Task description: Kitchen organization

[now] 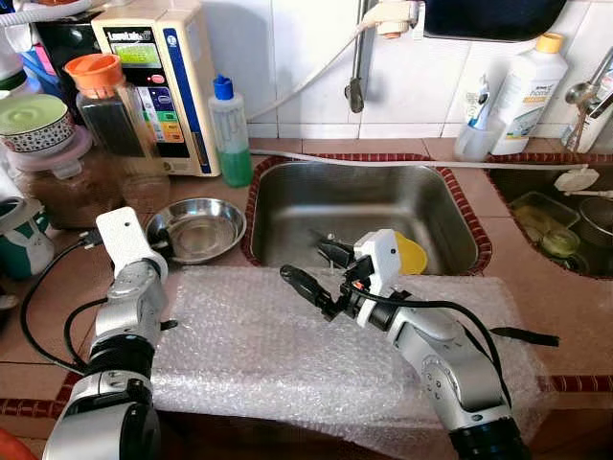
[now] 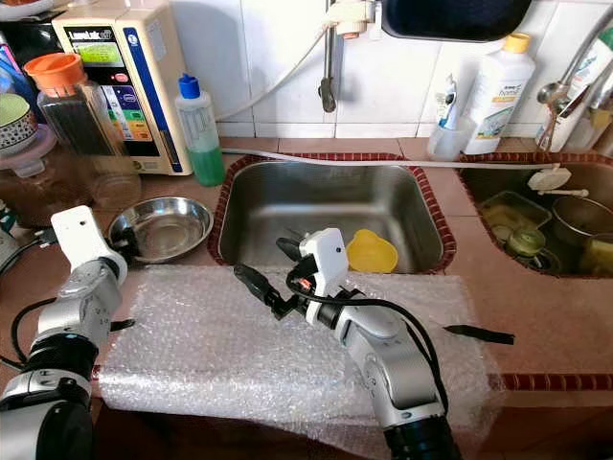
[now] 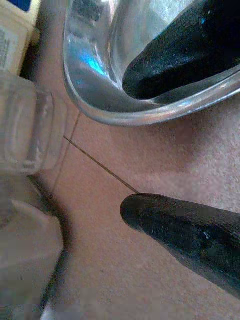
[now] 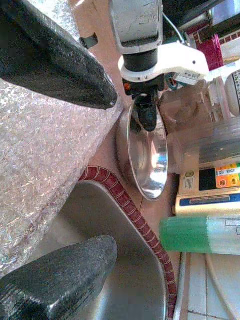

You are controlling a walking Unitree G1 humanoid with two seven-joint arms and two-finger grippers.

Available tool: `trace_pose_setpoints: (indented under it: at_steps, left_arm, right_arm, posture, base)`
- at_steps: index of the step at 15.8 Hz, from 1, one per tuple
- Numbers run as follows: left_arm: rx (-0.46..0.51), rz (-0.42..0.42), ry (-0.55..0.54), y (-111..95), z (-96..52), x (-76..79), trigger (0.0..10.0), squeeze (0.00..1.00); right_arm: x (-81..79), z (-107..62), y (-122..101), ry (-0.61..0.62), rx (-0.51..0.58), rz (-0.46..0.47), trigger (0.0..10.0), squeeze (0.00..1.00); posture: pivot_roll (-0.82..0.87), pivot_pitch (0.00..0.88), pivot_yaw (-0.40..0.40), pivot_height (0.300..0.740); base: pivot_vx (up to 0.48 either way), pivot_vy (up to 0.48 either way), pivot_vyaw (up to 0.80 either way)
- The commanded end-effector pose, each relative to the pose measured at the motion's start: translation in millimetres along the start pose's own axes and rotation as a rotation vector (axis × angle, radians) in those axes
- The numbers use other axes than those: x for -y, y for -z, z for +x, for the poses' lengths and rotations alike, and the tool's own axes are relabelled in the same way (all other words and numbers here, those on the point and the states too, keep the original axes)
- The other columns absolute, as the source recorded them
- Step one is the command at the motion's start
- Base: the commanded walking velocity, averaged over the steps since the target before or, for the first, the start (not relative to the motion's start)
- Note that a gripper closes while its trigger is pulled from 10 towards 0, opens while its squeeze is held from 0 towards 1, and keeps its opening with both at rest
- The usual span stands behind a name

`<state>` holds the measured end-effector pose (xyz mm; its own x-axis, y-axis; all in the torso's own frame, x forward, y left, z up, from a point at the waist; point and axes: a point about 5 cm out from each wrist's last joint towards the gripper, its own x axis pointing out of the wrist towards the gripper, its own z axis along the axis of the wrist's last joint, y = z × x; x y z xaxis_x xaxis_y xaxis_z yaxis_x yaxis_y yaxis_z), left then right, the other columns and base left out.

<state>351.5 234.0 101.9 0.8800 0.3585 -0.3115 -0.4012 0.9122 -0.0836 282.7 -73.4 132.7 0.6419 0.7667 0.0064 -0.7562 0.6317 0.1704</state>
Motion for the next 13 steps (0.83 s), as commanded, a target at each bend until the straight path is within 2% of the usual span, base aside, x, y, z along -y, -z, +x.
trace_pose_setpoints:
  at_steps: [1,2,3,4,5,11,12,13]
  left_arm:
    - [0.002,0.033,0.013,4.4,-1.3,1.1,10.0,0.0]
    - [0.095,-0.008,0.004,-4.6,-4.1,2.2,10.0,0.87]
    - [0.148,0.015,-0.003,-9.0,-6.5,2.8,7.5,1.0]
    - [0.156,0.03,0.0,-8.7,-7.5,3.2,0.0,1.0]
    - [0.151,0.033,0.002,-7.0,-7.8,2.9,0.0,0.0]
    - [0.158,0.004,0.026,-4.5,-10.8,7.5,0.0,0.0]
    - [0.135,-0.007,0.033,-2.4,-10.9,9.3,0.0,0.0]
    - [0.062,-0.041,0.04,5.1,-10.6,12.1,0.0,0.0]
  right_arm:
    - [1.4,1.4,-0.1,0.004,-0.008,-0.009,10.0,0.98]
    - [1.8,1.8,0.5,0.007,-0.01,-0.01,10.0,0.97]
    - [2.0,2.1,0.8,0.009,-0.01,-0.01,10.0,0.97]
    - [2.1,2.1,0.7,0.009,-0.01,-0.01,10.0,0.97]
    - [2.2,2.4,0.5,0.01,-0.01,-0.01,10.0,0.97]
    - [2.9,3.3,-0.1,0.014,-0.009,-0.012,10.0,0.97]
    - [3.0,3.5,-0.4,0.015,-0.008,-0.013,10.0,0.97]
    - [3.1,4.0,-0.5,0.015,-0.008,-0.014,10.0,0.97]
  posture:
    - [-0.04,0.0,0.04,0.74]
    - [-0.04,0.0,0.039,0.74]
    - [-0.04,0.0,0.039,0.74]
    - [-0.04,0.0,0.038,0.74]
    - [-0.04,0.0,0.038,0.74]
    - [-0.04,0.0,0.037,0.74]
    - [-0.04,0.0,0.037,0.74]
    - [-0.04,0.0,0.037,0.74]
  base:
    - [0.0,0.0,0.0]
    - [0.0,0.0,0.0]
    - [0.0,0.0,0.0]
    - [0.0,0.0,0.0]
    - [0.0,0.0,0.0]
    - [0.0,0.0,0.0]
    - [0.0,0.0,0.0]
    - [0.0,0.0,0.0]
